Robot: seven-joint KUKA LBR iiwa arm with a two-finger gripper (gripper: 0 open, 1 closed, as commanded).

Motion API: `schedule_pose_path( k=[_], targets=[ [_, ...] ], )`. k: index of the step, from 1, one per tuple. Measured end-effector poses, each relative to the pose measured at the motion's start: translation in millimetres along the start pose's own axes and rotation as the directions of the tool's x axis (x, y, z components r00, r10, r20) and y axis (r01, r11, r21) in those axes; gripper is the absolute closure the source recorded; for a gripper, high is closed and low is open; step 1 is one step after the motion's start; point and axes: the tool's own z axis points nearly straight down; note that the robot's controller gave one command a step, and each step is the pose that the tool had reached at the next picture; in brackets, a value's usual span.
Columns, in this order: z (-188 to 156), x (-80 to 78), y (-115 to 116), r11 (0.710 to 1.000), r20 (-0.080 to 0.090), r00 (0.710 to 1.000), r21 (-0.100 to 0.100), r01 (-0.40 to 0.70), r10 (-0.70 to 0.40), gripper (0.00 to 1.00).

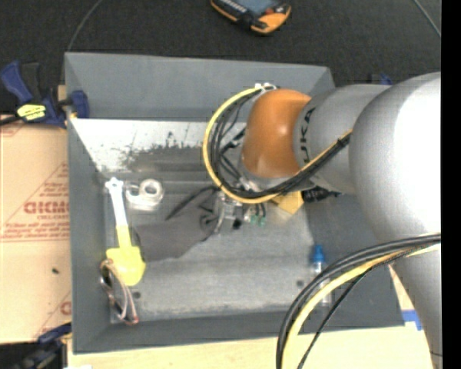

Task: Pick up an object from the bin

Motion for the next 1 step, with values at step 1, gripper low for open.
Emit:
schedule_pose_path(
  k=[1],
  targets=[
    [-1.4,0.2,-0.1,1.0,0.0,1.0,0.0,0.0,0.0,1.0]
  ],
)
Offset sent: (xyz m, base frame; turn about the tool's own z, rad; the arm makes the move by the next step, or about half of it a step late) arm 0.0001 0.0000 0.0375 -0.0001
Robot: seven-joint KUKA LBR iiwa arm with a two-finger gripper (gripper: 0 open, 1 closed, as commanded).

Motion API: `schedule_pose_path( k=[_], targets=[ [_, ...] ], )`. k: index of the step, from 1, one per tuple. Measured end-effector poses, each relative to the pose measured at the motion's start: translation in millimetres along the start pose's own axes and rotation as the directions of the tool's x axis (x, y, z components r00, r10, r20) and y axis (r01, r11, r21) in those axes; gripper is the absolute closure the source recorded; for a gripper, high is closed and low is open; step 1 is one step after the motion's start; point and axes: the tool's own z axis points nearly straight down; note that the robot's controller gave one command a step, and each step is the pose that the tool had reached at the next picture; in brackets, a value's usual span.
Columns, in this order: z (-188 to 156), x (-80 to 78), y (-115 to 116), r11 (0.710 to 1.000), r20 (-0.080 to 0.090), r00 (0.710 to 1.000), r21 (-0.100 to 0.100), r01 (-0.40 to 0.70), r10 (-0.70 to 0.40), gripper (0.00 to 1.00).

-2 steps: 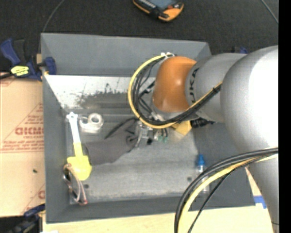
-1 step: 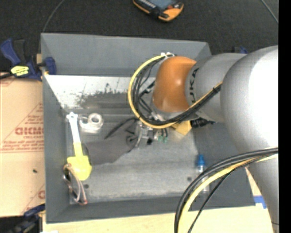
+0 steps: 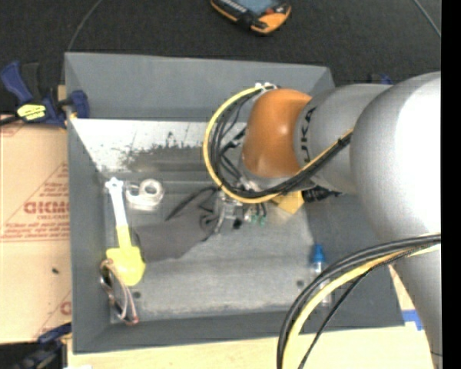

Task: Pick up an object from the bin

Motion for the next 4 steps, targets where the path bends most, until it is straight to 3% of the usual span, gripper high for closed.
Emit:
schedule_pose_path(
  k=[4],
  targets=[
    [-36,-0.2,-1,1.0,-0.001,1.0,0.0,0.001,-0.001,1.0]
  ],
)
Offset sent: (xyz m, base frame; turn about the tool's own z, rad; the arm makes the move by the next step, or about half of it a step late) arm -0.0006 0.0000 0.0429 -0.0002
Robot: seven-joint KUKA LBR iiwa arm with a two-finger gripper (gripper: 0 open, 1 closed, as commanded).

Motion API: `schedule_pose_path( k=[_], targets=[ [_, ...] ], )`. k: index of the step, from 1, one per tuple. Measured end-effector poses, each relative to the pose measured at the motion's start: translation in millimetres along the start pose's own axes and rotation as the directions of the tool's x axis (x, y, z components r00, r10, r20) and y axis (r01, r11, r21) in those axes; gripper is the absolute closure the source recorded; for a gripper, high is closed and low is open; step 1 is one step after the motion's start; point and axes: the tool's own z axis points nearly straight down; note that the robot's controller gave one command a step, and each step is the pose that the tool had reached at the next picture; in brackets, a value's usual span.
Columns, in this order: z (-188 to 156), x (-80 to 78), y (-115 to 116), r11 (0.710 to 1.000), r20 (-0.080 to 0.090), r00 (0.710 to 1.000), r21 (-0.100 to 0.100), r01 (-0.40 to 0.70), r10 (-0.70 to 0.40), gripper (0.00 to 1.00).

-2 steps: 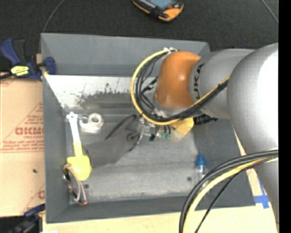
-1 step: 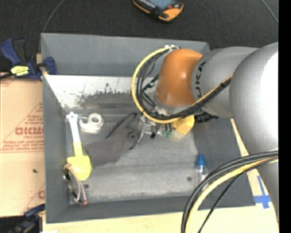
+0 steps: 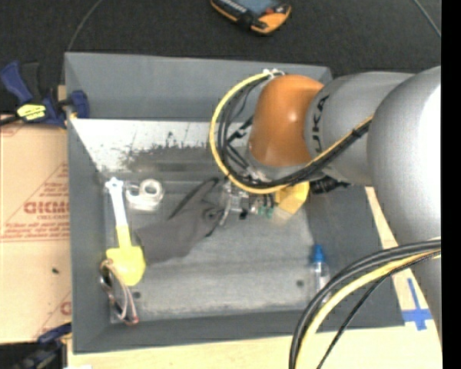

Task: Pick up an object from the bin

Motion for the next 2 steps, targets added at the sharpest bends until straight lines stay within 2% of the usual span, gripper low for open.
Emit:
schedule_pose_path(
  k=[1,2],
  targets=[
    [-20,0.6,0,1.0,-0.003,1.0,0.0,0.0,0.0,1.0],
    [-36,-1.4,0,1.0,0.004,1.0,-0.001,0.001,-0.001,1.0]
  ],
)
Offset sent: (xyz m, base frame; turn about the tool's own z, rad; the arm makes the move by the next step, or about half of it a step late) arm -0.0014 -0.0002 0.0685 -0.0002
